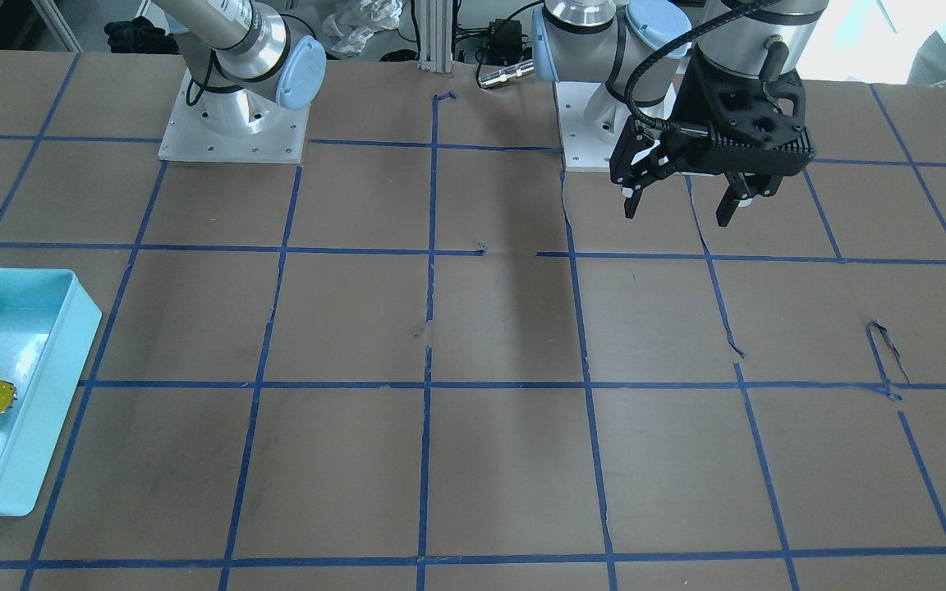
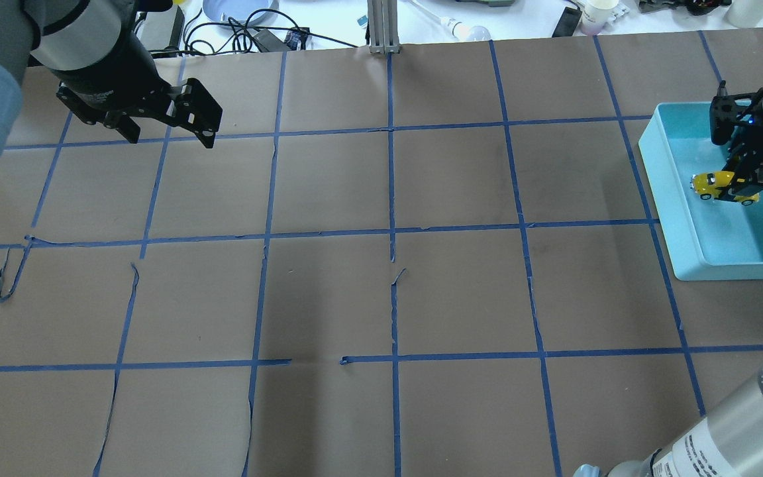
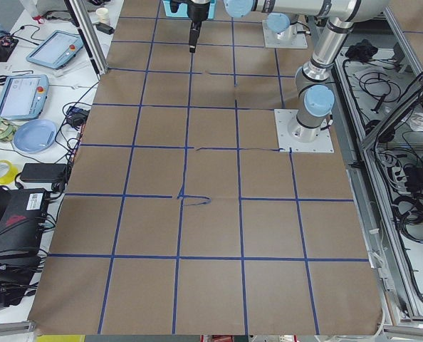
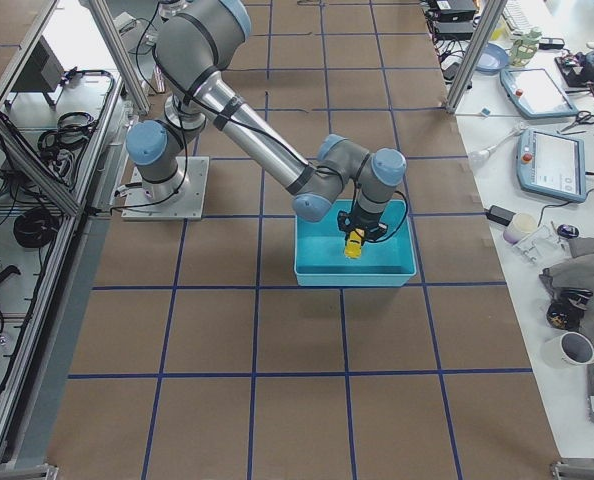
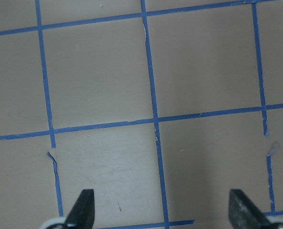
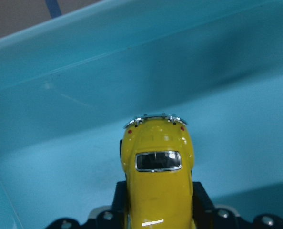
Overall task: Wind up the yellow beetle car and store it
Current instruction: 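Lower the car into the light-blue bin and open the right gripper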
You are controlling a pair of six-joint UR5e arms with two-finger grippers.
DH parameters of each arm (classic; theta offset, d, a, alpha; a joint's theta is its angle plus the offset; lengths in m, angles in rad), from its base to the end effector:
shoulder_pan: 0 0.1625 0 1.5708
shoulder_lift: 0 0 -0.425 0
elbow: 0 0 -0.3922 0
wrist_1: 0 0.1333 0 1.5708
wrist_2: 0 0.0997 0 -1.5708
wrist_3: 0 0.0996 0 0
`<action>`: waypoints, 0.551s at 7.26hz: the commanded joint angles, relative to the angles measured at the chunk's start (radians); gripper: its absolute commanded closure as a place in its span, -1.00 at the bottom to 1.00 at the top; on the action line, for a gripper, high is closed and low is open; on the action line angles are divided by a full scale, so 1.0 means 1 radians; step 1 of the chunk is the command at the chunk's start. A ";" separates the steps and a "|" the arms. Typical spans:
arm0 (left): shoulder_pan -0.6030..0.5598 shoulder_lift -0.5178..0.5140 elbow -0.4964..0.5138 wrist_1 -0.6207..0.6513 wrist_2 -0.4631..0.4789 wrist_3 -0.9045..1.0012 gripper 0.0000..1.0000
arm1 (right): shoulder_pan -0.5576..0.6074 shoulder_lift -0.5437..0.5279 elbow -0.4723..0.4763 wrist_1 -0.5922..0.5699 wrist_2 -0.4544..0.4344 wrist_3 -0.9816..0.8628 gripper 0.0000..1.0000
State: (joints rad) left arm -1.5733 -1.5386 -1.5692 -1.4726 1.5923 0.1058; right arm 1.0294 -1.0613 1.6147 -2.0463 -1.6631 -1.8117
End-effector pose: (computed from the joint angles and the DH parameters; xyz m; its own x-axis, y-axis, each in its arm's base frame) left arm -0.1324 -0.4899 0.5149 -0.9939 0.1044 -0.0351 0.1080 0.9858 -0.1286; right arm -0.2196 -0.6061 0.2208 -0.2945 -0.9507 -0.0975 -0.9549 0.2885 0.0707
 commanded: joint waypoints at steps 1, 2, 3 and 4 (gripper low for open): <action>0.001 0.000 -0.002 0.000 -0.002 0.000 -1.00 | -0.002 -0.014 0.021 -0.008 0.008 0.002 -0.99; 0.001 0.000 0.001 0.000 -0.002 0.000 -1.00 | 0.000 -0.029 0.013 -0.008 0.009 0.009 -1.00; 0.001 0.000 0.001 0.000 -0.002 0.000 -1.00 | 0.000 -0.045 0.008 -0.006 0.011 0.014 -1.00; 0.001 0.000 0.001 0.000 -0.002 0.000 -1.00 | 0.003 -0.067 -0.011 -0.003 0.016 0.018 -1.00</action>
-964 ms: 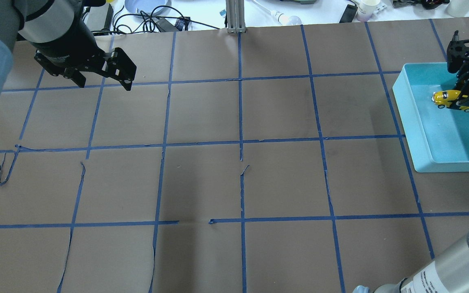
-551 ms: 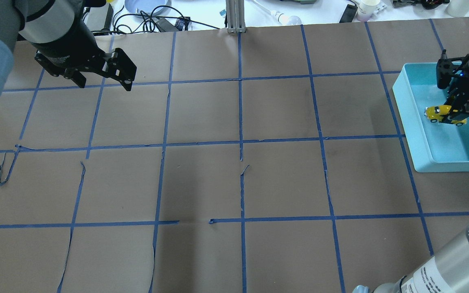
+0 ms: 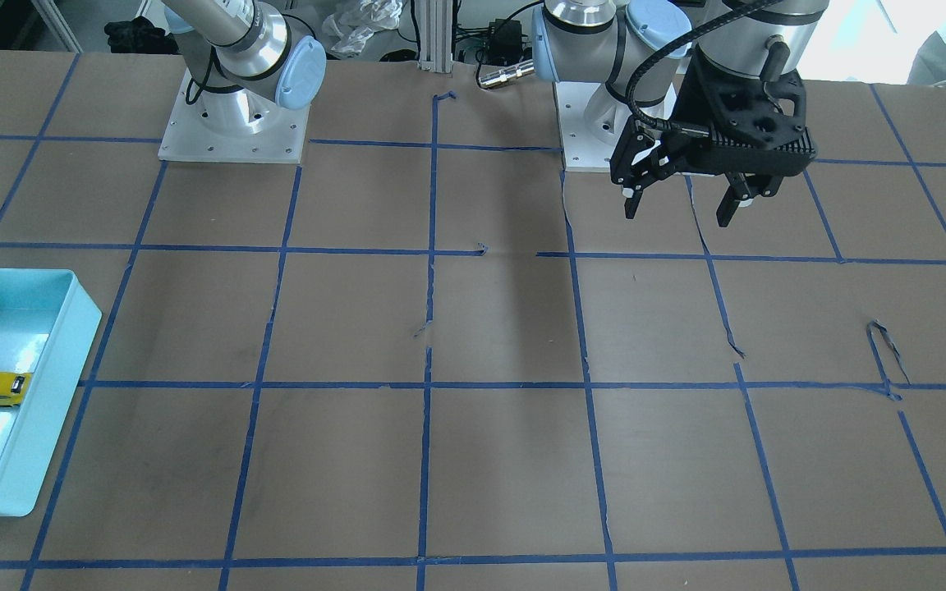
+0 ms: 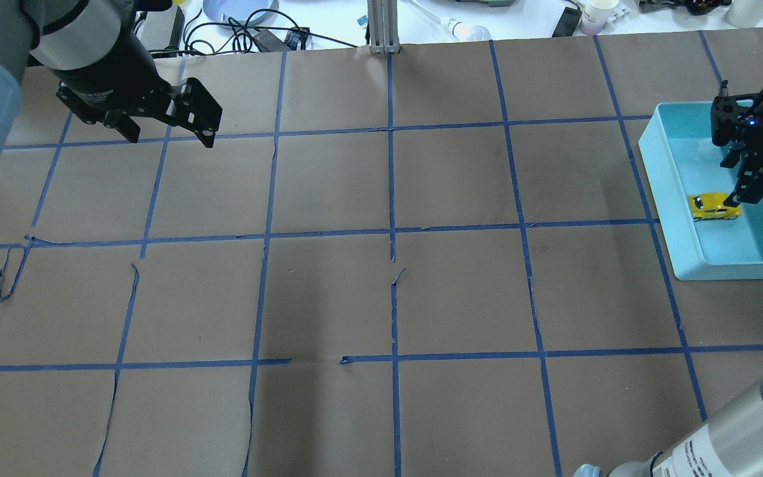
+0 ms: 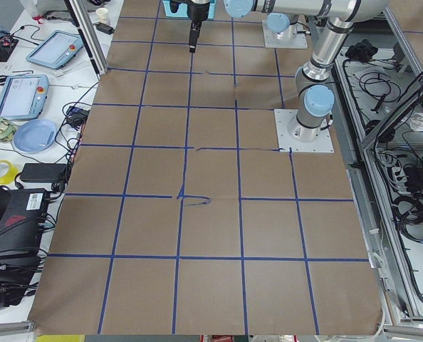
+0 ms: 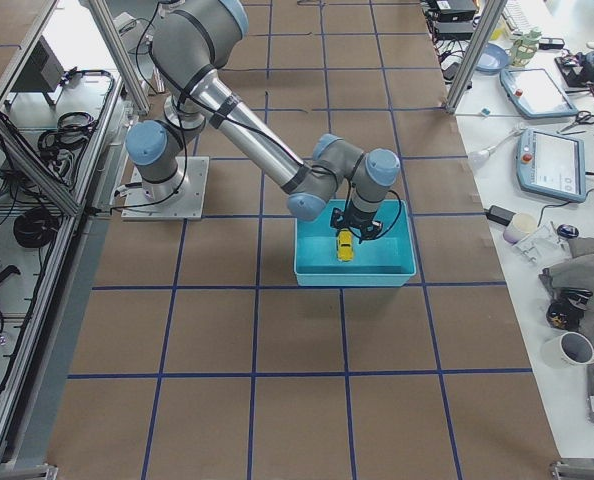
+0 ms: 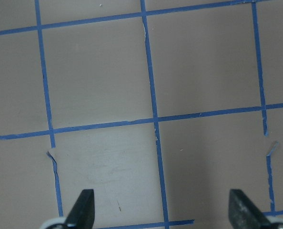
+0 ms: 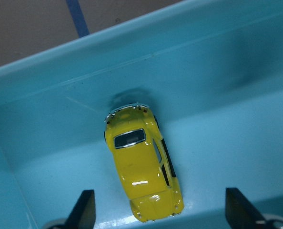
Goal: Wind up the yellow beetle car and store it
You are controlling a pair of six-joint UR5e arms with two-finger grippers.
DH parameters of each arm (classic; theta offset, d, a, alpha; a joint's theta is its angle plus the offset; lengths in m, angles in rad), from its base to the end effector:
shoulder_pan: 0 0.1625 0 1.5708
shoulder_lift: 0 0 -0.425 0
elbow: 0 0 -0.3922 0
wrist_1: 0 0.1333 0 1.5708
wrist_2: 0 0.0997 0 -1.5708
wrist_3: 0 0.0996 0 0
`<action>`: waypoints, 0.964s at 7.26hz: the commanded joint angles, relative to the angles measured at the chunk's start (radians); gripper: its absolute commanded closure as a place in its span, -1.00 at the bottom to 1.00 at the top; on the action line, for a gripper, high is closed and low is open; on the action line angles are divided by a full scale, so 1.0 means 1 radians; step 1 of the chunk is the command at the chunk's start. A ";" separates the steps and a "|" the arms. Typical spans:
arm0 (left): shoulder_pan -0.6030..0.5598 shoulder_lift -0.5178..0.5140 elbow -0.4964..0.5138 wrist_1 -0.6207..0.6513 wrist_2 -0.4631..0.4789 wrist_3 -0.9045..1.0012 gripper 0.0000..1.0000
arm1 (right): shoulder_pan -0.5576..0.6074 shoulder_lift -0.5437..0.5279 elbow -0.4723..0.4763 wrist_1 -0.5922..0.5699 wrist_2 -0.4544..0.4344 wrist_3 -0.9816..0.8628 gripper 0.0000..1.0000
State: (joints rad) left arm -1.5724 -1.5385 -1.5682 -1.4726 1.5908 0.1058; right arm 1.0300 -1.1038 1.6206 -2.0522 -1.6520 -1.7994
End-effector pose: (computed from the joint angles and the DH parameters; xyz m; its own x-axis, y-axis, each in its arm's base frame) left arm -0.1321 -0.4901 0.5155 -0.9940 0.1036 -0.0337 0.1072 0.9857 -0.1299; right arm -0.2162 -0.6032 0.2455 -0.3071 -0.9502 -0.0528 -0.9503 0.3032 0.0709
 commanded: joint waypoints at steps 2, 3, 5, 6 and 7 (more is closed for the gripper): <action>-0.001 0.000 0.000 0.000 0.000 0.000 -1.00 | 0.025 -0.161 -0.036 0.156 0.001 0.204 -1.00; 0.000 0.000 0.000 0.000 0.000 0.000 -1.00 | 0.048 -0.229 -0.038 0.232 0.014 0.403 -1.00; 0.000 0.000 0.000 0.000 0.000 0.000 -1.00 | 0.178 -0.292 -0.038 0.239 0.034 0.895 -1.00; 0.000 0.000 0.000 0.000 0.000 0.000 -1.00 | 0.233 -0.333 -0.042 0.236 0.021 1.206 -1.00; 0.002 0.000 0.000 0.000 0.000 0.000 -1.00 | 0.258 -0.375 -0.036 0.248 0.032 1.499 -1.00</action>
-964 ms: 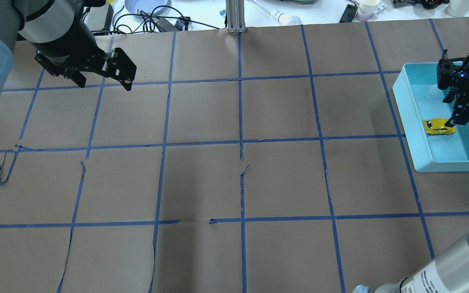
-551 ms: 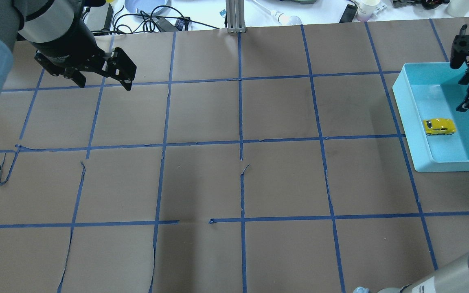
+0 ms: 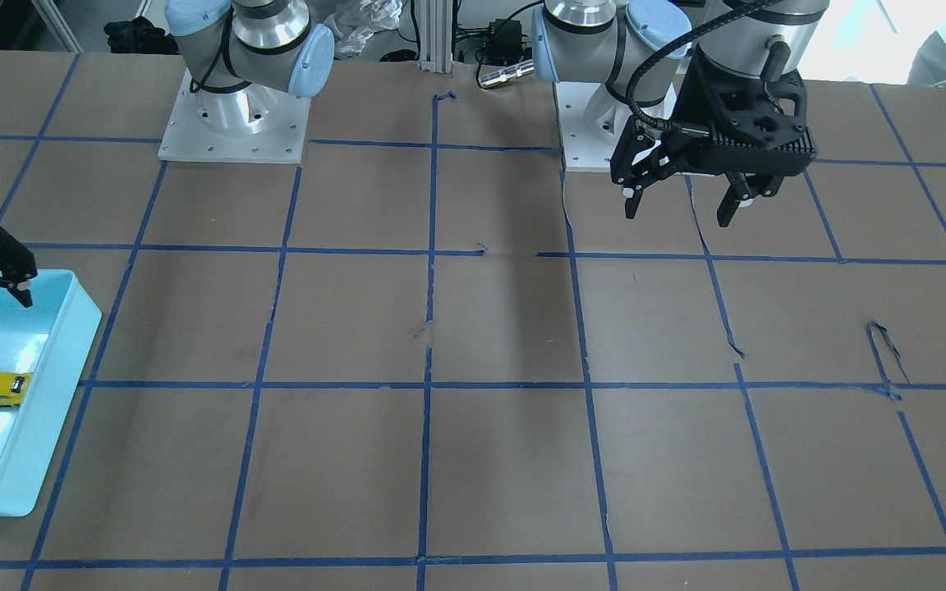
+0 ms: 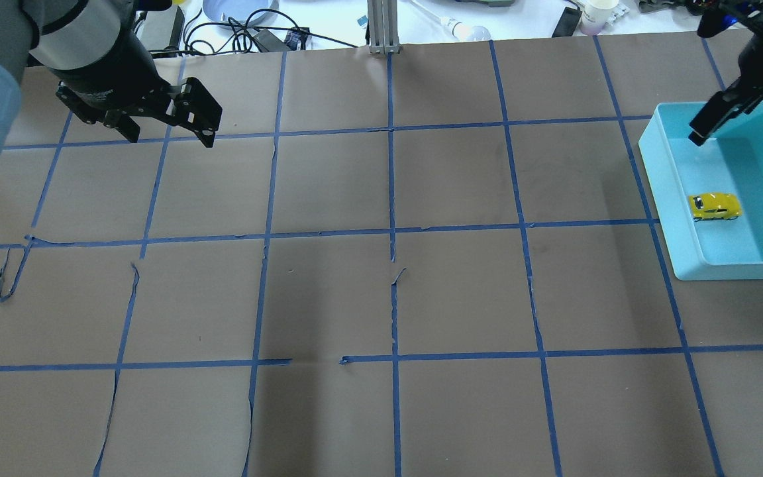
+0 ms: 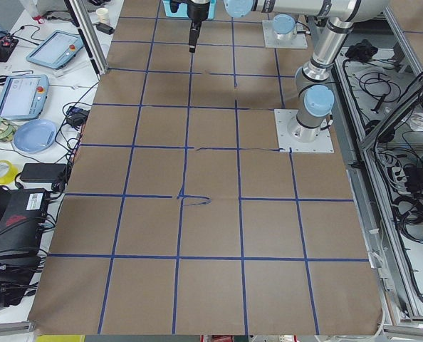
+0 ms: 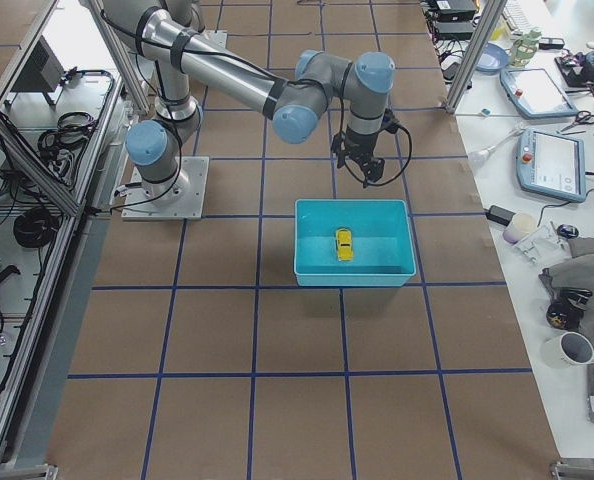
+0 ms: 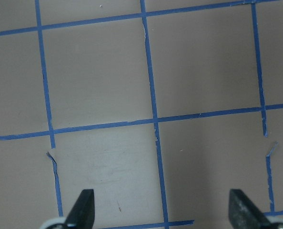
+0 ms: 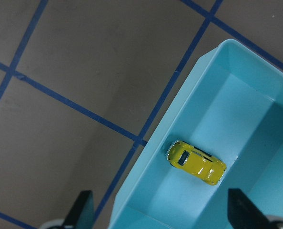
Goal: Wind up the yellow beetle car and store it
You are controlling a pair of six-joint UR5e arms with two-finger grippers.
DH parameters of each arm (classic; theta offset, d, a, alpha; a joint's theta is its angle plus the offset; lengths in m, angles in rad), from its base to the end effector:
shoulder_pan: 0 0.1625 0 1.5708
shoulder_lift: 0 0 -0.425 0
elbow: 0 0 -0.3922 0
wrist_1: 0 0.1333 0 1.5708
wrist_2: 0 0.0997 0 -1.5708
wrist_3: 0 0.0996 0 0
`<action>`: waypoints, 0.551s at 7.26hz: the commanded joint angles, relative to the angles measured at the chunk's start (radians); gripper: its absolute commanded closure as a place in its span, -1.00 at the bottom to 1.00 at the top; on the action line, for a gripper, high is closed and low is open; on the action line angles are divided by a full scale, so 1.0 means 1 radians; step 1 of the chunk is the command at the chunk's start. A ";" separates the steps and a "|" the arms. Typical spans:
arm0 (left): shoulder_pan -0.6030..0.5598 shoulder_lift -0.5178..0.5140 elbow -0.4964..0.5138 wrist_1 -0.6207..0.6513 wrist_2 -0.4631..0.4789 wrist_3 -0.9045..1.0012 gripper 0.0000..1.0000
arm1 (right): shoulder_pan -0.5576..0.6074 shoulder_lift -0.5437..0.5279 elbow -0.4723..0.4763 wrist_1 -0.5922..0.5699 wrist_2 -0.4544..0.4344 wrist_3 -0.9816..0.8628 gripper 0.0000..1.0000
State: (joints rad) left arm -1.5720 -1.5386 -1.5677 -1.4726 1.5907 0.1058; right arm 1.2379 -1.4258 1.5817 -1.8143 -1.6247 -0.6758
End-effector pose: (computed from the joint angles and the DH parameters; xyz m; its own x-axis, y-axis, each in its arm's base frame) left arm -0.1319 -0.4902 0.5157 -0.9941 0.1032 -0.0337 0.1068 0.9857 -0.1303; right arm -0.0611 -0.5681 0.4318 -0.9387 -0.3308 0.0966 -0.3354 0.9414 -0.0347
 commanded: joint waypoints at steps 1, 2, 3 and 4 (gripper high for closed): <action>0.000 0.000 -0.002 0.000 0.000 0.000 -1.00 | 0.089 -0.064 0.004 0.063 0.006 0.545 -1.00; 0.001 0.000 0.000 0.000 0.002 0.000 -1.00 | 0.127 -0.076 0.001 0.087 0.006 0.655 -1.00; 0.000 0.000 0.000 -0.005 0.003 0.000 -1.00 | 0.164 -0.108 0.007 0.116 0.006 0.751 -1.00; 0.000 0.000 0.000 -0.006 0.003 0.000 -1.00 | 0.196 -0.125 0.004 0.153 0.005 0.869 -1.00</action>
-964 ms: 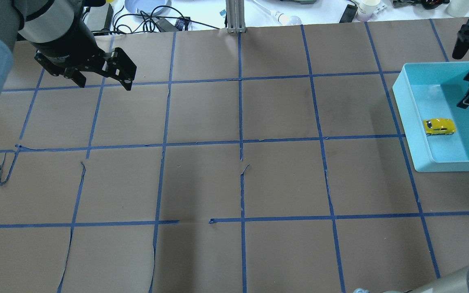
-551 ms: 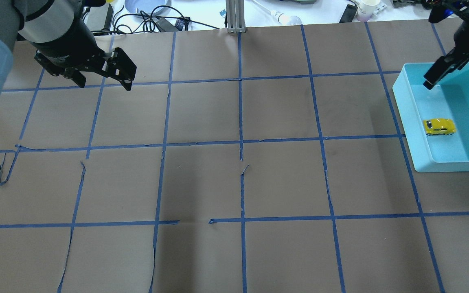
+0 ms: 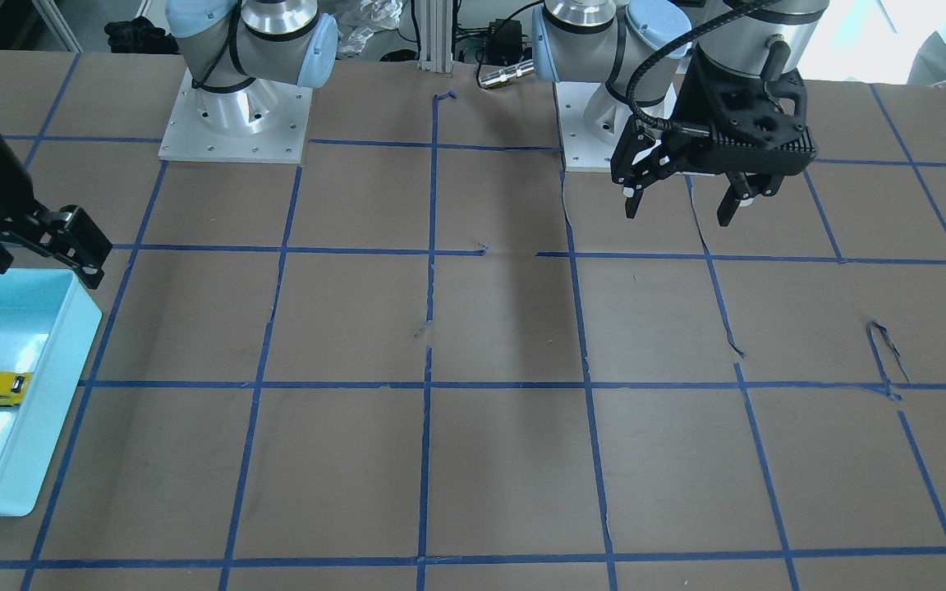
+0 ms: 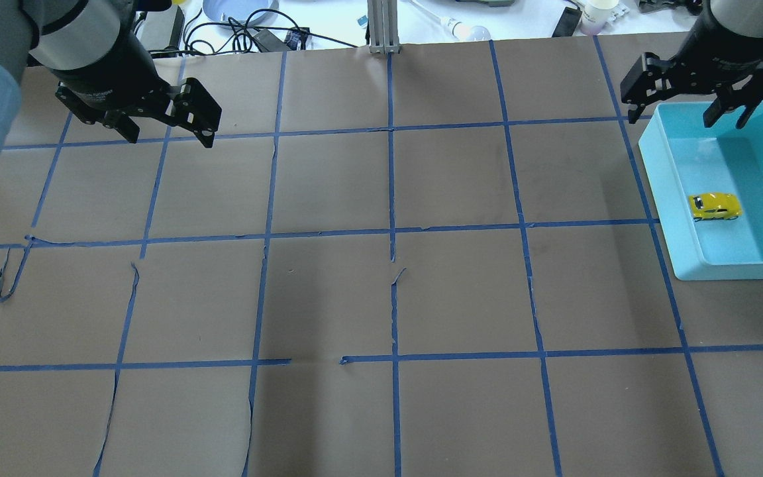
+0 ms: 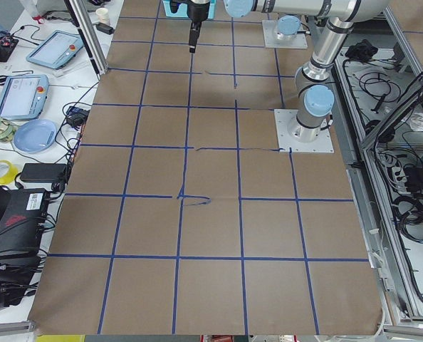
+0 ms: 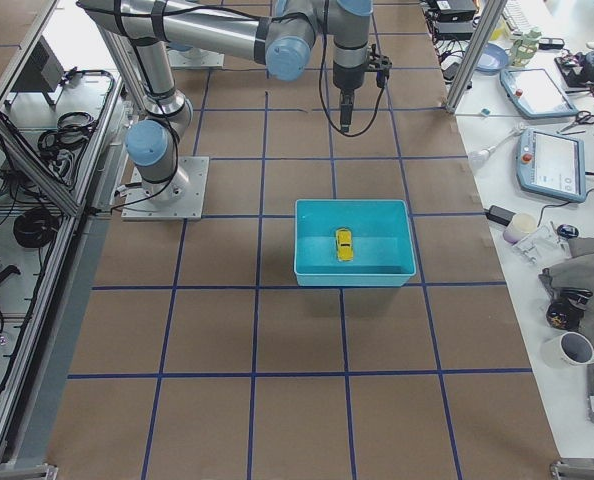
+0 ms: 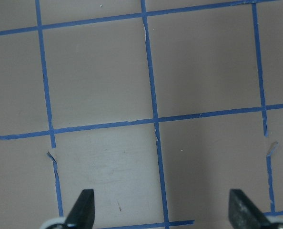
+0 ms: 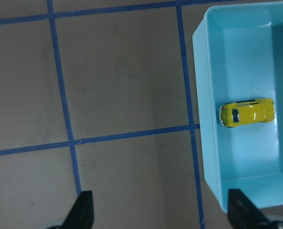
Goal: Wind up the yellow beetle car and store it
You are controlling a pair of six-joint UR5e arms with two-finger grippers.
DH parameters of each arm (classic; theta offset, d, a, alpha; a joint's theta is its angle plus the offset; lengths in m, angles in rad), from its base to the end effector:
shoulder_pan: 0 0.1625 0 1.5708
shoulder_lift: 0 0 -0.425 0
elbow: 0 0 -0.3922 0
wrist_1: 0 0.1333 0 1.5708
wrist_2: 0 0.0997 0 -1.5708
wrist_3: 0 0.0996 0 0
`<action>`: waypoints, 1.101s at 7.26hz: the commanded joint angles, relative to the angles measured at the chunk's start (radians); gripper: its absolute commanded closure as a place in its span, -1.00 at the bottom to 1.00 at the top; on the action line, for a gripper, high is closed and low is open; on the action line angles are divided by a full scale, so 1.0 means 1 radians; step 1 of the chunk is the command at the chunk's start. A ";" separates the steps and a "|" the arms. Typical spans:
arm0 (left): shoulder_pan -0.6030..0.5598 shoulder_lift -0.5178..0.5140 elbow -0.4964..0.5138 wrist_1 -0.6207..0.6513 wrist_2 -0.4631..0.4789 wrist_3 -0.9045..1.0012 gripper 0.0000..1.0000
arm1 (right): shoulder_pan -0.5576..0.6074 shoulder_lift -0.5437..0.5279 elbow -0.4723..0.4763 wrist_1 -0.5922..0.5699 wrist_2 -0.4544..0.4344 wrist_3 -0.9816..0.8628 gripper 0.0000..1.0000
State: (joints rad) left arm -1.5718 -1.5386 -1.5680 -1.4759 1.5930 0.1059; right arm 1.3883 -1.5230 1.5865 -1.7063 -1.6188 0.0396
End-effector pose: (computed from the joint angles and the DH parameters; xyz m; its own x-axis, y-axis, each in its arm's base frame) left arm -0.1316 -0.4899 0.5152 -0.9941 0.1029 -0.0356 0.1067 0.9862 -0.1265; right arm 0.0323 -0.5330 0.4701 -0.9737 0.2234 0.0450 0.2197 0.9728 -0.0738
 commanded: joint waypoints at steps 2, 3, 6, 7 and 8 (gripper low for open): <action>-0.001 0.003 0.000 -0.009 0.002 -0.002 -1.00 | 0.131 -0.051 0.000 0.062 0.004 0.197 -1.00; -0.001 0.003 0.000 -0.009 0.002 0.000 -1.00 | 0.149 -0.052 0.001 0.065 0.002 0.216 -1.00; -0.002 0.005 0.002 -0.006 0.002 -0.002 -1.00 | 0.198 -0.057 0.004 0.065 0.000 0.253 -1.00; -0.002 0.005 0.002 -0.006 0.002 0.000 -1.00 | 0.196 -0.057 0.004 0.065 0.000 0.253 -1.00; -0.002 0.003 0.000 -0.007 0.002 0.000 -1.00 | 0.195 -0.057 0.004 0.065 -0.007 0.255 -1.00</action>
State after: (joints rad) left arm -1.5738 -1.5342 -1.5665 -1.4824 1.5954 0.1055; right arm 1.5833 -1.5795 1.5908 -1.6414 -1.6201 0.2929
